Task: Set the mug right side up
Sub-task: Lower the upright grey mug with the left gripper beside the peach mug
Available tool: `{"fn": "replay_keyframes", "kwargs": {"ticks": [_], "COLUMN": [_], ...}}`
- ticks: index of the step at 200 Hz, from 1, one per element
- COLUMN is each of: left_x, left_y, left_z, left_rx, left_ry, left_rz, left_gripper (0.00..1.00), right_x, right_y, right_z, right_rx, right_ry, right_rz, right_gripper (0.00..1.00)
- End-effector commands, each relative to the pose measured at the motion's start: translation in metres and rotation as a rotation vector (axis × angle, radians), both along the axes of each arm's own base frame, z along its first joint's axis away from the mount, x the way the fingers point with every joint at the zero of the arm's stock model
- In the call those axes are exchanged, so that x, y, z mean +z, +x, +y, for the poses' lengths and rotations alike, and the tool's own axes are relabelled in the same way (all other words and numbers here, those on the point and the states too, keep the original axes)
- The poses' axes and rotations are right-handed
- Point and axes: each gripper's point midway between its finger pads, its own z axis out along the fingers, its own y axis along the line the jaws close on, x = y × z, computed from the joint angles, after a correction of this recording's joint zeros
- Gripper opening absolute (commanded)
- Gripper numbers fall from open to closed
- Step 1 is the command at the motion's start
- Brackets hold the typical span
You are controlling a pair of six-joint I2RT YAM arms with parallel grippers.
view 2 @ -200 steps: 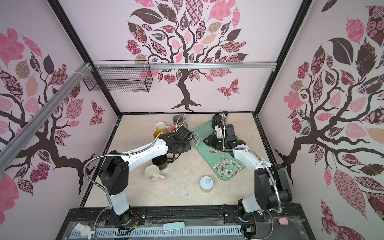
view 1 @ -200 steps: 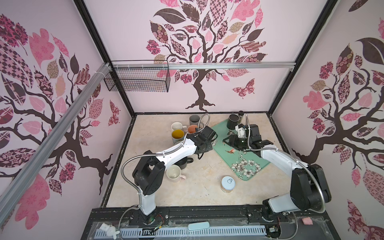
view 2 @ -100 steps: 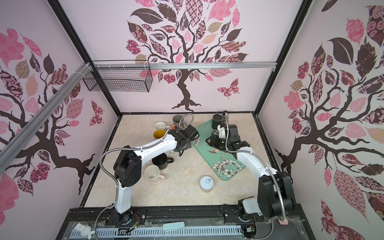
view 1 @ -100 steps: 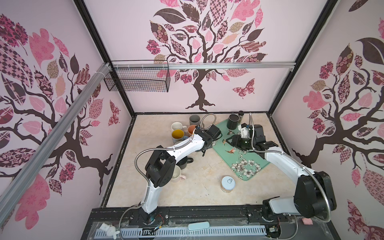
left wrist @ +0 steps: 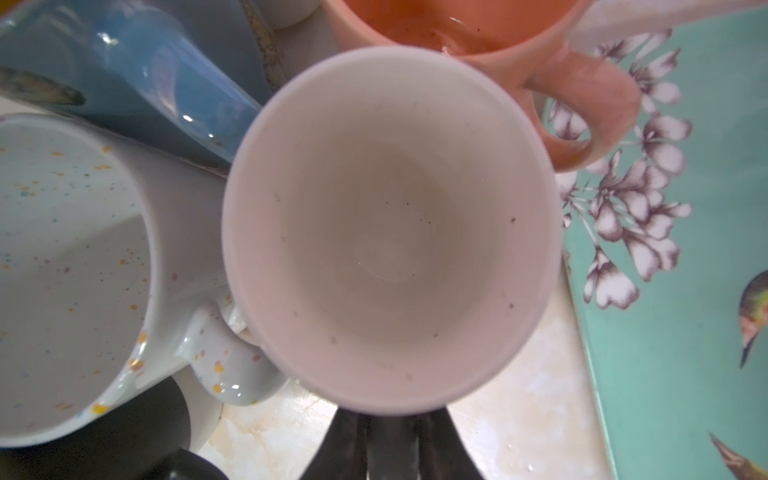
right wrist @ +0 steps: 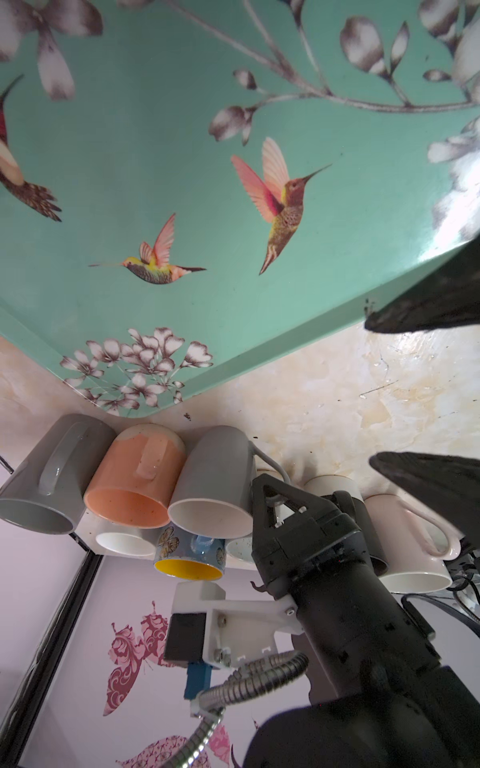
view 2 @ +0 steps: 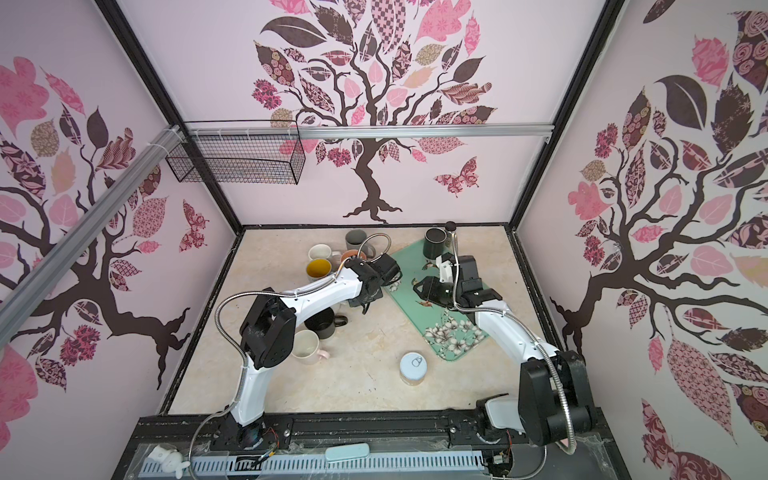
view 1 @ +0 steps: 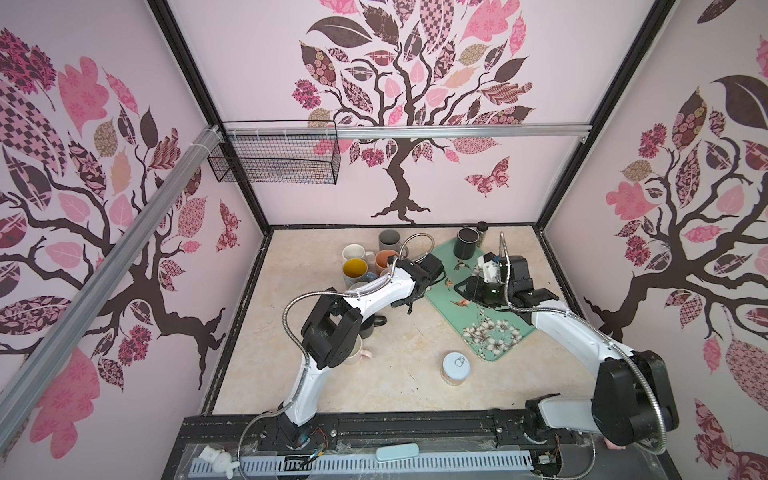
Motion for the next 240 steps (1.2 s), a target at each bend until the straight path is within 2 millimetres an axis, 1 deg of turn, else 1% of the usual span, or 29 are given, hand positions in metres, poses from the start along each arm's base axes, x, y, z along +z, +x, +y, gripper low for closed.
{"fn": "replay_keyframes", "kwargs": {"ticks": [1, 18, 36, 93, 125, 143, 174, 192, 215, 240], "left_x": [0.017, 0.021, 0.026, 0.041, 0.035, 0.031, 0.026, 0.025, 0.03, 0.034], "left_y": [0.011, 0.01, 0.011, 0.017, 0.021, 0.023, 0.028, 0.033, 0.037, 0.042], "left_z": [-0.001, -0.001, -0.003, -0.021, -0.031, -0.03, -0.023, -0.024, -0.03, -0.032], "left_rx": [0.031, 0.03, 0.028, 0.028, 0.039, 0.05, 0.089, 0.097, 0.093, 0.092], "left_ry": [-0.035, -0.039, -0.053, -0.175, -0.226, -0.229, -0.241, -0.27, -0.306, -0.325], "left_rz": [-0.068, -0.072, -0.082, -0.121, -0.124, -0.12, -0.122, -0.123, -0.134, -0.145], "left_gripper": [0.36, 0.51, 0.55, 0.56, 0.56, 0.56, 0.56, 0.56, 0.56, 0.56], "right_x": [0.016, 0.017, 0.017, 0.019, 0.02, 0.02, 0.019, 0.018, 0.016, 0.022], "right_y": [-0.004, -0.005, -0.007, -0.009, -0.007, -0.006, -0.004, -0.002, 0.002, 0.01], "right_z": [0.0, -0.001, -0.003, -0.006, -0.005, -0.006, -0.008, -0.008, -0.009, -0.011], "right_rx": [0.015, 0.014, 0.011, 0.002, 0.0, -0.003, -0.014, -0.016, -0.024, -0.049], "right_ry": [0.004, 0.001, -0.009, -0.024, -0.018, -0.022, -0.032, -0.036, -0.043, -0.054], "right_rz": [-0.054, -0.056, -0.059, -0.069, -0.065, -0.065, -0.063, -0.056, -0.047, -0.061], "right_gripper": [0.46, 0.45, 0.45, 0.44, 0.43, 0.43, 0.43, 0.43, 0.43, 0.43]}}
